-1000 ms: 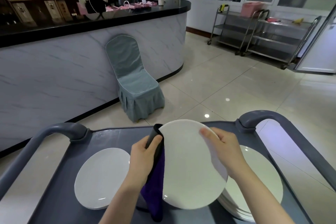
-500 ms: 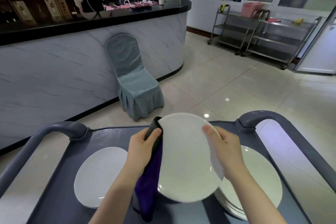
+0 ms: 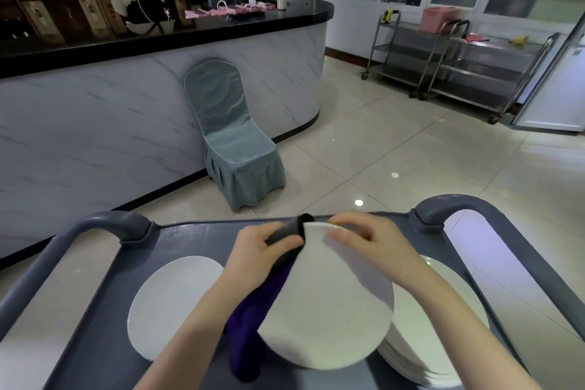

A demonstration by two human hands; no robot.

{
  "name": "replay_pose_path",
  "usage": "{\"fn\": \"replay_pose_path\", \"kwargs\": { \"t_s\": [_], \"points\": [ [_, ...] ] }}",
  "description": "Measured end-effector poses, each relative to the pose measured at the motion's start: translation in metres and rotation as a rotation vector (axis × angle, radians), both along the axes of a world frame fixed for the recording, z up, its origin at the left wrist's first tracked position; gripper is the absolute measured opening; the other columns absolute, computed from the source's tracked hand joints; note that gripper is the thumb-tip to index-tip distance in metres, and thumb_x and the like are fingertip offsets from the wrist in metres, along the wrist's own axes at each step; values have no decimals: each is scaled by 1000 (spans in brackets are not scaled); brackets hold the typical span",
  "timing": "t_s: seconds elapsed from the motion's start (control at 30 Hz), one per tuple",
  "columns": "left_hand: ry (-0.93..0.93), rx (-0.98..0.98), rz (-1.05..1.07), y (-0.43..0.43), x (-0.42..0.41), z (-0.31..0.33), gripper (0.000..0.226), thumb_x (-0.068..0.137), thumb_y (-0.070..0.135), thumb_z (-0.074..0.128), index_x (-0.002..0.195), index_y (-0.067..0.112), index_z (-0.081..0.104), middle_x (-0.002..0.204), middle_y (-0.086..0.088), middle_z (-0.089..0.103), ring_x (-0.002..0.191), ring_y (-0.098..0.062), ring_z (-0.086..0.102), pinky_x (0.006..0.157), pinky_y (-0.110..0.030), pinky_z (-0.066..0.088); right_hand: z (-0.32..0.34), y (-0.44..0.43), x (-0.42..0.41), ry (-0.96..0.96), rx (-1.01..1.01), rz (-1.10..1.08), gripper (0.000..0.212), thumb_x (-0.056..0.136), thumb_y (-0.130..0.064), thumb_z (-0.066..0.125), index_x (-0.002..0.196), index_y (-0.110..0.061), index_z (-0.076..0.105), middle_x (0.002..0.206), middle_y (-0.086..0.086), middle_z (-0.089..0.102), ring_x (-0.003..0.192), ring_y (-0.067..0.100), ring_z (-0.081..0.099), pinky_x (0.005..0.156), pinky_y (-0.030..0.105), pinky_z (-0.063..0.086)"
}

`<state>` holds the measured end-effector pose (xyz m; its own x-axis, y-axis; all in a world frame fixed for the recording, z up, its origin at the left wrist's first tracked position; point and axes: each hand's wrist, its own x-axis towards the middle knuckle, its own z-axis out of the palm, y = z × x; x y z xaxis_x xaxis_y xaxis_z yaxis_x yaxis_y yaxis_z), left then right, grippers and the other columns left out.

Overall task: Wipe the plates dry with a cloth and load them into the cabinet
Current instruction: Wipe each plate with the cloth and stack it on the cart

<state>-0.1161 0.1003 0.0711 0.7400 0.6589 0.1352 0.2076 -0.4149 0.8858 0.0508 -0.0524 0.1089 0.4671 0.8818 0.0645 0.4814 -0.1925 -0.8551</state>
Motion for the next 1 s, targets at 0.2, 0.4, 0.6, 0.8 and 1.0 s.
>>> {"fn": "replay_pose_path", "kwargs": {
  "t_s": [0.2,0.4,0.6,0.8,1.0],
  "points": [
    [-9,4,-50,-5,4,2,14,88,26,71,79,17,71,67,6,66,64,-4,52,64,-25,44,-8,7,-7,-186,57,54,40,94,-38,64,65,-15,53,59,-7,40,58,4,35,55,21,28],
    [-68,-360,322,-8,-9,-21,22,95,29,62,81,15,71,80,-6,73,62,-6,59,61,-19,49,-30,-8,-10,214,204,-347,37,97,-30,61,63,-15,55,62,-9,47,61,9,39,54,17,32],
    [113,-5,-2,4,-3,-3,22,88,32,71,67,28,65,62,8,64,55,3,48,56,-14,38,-31,-7,-20,76,114,-121,39,98,-23,62,60,-26,55,59,-17,48,59,3,41,55,17,32],
    [-20,-103,139,1,-4,-13,19,91,29,67,75,18,69,64,9,67,57,2,52,57,-13,42,-23,-7,-10,100,172,-228,36,96,-28,65,62,-18,56,59,-14,45,58,5,39,55,17,32],
    [-20,-285,229,-2,-10,-22,19,92,33,65,79,21,71,76,4,74,63,0,61,63,-18,49,-29,-12,-9,181,167,-331,34,97,-32,61,76,-5,62,67,-3,54,61,7,44,56,17,37]
  ]
}}
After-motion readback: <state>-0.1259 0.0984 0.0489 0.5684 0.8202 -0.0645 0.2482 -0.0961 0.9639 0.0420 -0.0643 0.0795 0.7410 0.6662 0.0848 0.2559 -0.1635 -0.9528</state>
